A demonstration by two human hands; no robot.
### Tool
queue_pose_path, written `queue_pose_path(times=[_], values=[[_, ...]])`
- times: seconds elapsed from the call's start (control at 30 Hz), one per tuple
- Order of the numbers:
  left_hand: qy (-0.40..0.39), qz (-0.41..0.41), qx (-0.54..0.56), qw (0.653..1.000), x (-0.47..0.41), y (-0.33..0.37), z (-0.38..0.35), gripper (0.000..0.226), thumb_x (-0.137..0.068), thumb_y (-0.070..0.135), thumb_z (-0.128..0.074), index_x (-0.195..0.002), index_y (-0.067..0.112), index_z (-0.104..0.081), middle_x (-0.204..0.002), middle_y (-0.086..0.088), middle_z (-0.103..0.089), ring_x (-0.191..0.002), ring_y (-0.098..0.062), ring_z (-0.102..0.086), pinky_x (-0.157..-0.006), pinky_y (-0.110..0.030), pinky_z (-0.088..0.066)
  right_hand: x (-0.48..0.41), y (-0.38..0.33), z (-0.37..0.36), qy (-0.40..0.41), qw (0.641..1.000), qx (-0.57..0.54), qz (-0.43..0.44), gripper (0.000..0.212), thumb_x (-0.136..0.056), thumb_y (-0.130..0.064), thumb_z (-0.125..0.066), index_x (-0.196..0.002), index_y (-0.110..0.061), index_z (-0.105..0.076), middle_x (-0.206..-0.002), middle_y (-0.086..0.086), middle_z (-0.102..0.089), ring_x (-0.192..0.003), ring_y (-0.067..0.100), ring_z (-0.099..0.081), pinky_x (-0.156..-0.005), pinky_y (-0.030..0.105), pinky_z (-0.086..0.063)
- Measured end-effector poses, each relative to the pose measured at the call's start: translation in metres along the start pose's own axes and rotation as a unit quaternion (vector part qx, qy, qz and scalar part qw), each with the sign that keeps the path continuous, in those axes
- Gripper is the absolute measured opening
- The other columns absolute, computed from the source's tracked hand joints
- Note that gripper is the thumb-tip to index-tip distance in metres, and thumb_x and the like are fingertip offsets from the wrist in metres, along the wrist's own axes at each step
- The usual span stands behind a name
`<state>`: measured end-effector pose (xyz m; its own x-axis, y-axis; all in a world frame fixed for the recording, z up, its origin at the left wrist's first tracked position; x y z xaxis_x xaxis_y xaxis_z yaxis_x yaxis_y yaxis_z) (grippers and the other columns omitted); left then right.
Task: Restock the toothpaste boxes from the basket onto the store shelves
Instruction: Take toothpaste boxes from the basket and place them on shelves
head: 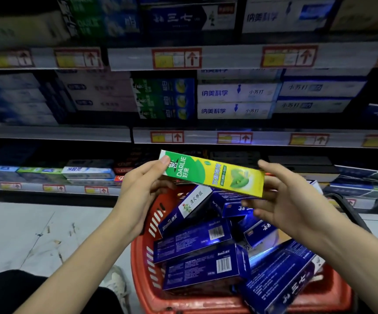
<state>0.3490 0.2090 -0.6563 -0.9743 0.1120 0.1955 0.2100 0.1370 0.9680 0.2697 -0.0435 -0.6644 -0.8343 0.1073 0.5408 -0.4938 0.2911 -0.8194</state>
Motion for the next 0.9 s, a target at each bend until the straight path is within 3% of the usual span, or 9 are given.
queue_pose_path(times=[0.13,0.3,0.53,0.73,0.9], values=[[0.018,0.009,0.022,1.000,-0.002,-0.001,0.005,0.042,-0.089,0.048,-0.069,-0.110,0.012,-0.078,-0.098,-0.010,-0.076,-0.074,-0.015,-0.065,-0.078,-0.034,-0.048,0.004,-0.013,-0.004,-0.011,0.999,0.010,0.042,0.035,-0.095,-0.036,-0.067,-0.118,-0.012,-0.071,-0.105,0.012,-0.080,-0.093,0.024,-0.076,-0.080,0.034,-0.053],[0.002,0.019,0.079,0.997,-0.001,-0.002,0.002,0.051,-0.099,0.052,-0.052,-0.122,0.012,-0.073,-0.099,-0.009,-0.074,-0.078,-0.017,-0.063,-0.081,-0.036,-0.047,-0.002,-0.004,0.006,0.032,0.999,0.007,0.041,0.029,-0.098,-0.035,-0.066,-0.115,-0.013,-0.071,-0.099,0.010,-0.081,-0.085,0.021,-0.076,-0.076,0.033,-0.053],[-0.010,-0.018,0.069,0.997,0.000,0.007,0.003,0.037,-0.097,0.035,-0.058,-0.129,0.021,-0.070,-0.108,-0.013,-0.074,-0.080,-0.016,-0.066,-0.079,-0.035,-0.046,-0.006,-0.011,0.010,0.040,0.997,-0.017,0.058,0.029,-0.096,-0.036,-0.068,-0.117,-0.015,-0.069,-0.100,0.010,-0.081,-0.088,0.022,-0.073,-0.074,0.032,-0.051],[0.031,-0.044,0.083,0.995,-0.001,0.021,0.012,0.038,-0.097,0.030,-0.061,-0.129,0.010,-0.063,-0.118,-0.020,-0.073,-0.092,-0.023,-0.068,-0.084,-0.040,-0.049,-0.002,-0.030,-0.001,0.016,0.992,-0.031,0.122,0.029,-0.095,-0.033,-0.068,-0.120,-0.019,-0.072,-0.106,0.007,-0.080,-0.081,0.015,-0.074,-0.073,0.031,-0.049],[0.036,-0.075,0.092,0.992,0.003,0.034,0.020,0.024,-0.099,0.022,-0.059,-0.121,0.015,-0.067,-0.107,-0.011,-0.077,-0.088,-0.019,-0.072,-0.072,-0.027,-0.060,0.006,-0.051,-0.013,0.004,0.983,-0.055,0.175,0.034,-0.092,-0.026,-0.071,-0.127,-0.022,-0.071,-0.114,0.009,-0.078,-0.083,0.015,-0.074,-0.076,0.031,-0.050]])
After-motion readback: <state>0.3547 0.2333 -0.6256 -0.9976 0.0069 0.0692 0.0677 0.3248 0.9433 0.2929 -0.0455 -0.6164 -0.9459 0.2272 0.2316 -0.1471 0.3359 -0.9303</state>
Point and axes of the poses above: each hand's wrist, its own x-axis away from the middle knuckle, its own z-axis out of the back of the hand, y = z × x, the point moved 10 cm from there along -x, towards the middle knuckle
